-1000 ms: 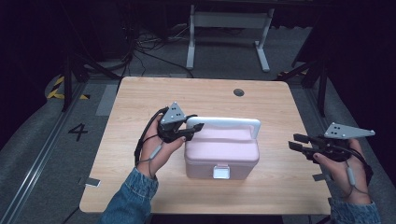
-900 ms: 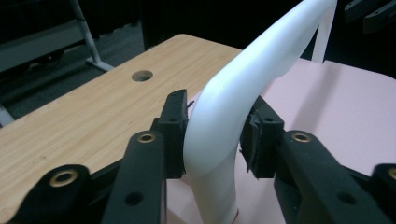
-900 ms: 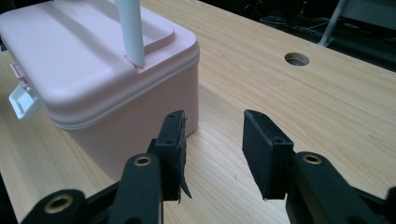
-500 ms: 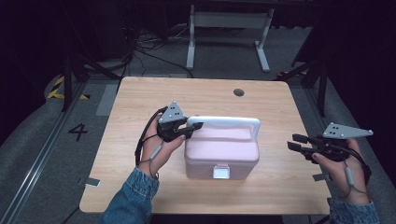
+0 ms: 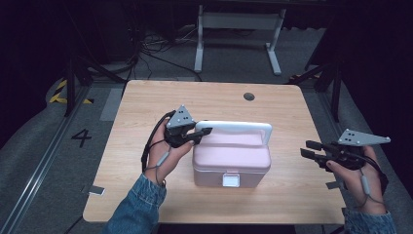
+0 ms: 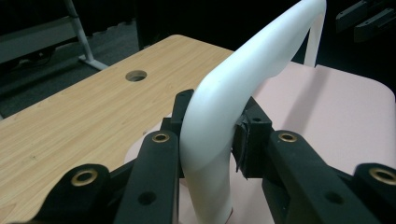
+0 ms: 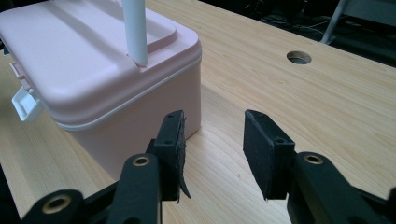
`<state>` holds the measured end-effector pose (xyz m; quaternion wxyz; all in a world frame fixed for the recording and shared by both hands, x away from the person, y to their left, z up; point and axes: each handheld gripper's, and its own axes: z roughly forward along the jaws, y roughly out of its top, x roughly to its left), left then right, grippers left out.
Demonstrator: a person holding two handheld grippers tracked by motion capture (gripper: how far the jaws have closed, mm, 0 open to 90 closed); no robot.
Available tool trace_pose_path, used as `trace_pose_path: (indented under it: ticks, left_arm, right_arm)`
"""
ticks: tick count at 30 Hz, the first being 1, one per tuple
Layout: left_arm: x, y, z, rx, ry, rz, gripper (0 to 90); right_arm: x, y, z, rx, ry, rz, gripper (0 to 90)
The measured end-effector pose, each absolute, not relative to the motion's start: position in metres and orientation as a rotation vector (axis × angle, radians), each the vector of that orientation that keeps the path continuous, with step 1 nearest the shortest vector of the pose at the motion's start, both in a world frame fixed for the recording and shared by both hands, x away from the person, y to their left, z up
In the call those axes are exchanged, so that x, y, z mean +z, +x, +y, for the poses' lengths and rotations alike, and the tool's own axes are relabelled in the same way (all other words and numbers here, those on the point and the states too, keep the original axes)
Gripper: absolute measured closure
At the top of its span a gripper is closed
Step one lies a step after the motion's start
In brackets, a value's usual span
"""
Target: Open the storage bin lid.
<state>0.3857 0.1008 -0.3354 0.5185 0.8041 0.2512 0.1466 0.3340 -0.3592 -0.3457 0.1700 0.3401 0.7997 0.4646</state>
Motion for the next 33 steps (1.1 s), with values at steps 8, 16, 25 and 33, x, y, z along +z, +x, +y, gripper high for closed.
trace_pose_path:
  ticks: [8,16,25,33]
  left_arm:
    - [-0.327,0.39,0.102,0.345,1.918,0.593,73.5]
    - [-0.317,0.401,0.102,0.345,1.929,0.601,73.5]
    - [-0.308,0.411,0.101,0.321,1.934,0.623,73.5]
    - [-0.305,0.421,0.102,0.299,1.923,0.662,73.4]
  right_arm:
    - [-0.346,0.334,-0.36,1.33,0.971,2.269,59.7]
    - [-0.345,0.335,-0.352,1.361,0.949,2.285,59.8]
    - [-0.345,0.335,-0.351,1.392,0.934,2.286,59.9]
    - [-0.344,0.334,-0.349,1.406,0.929,2.287,60.0]
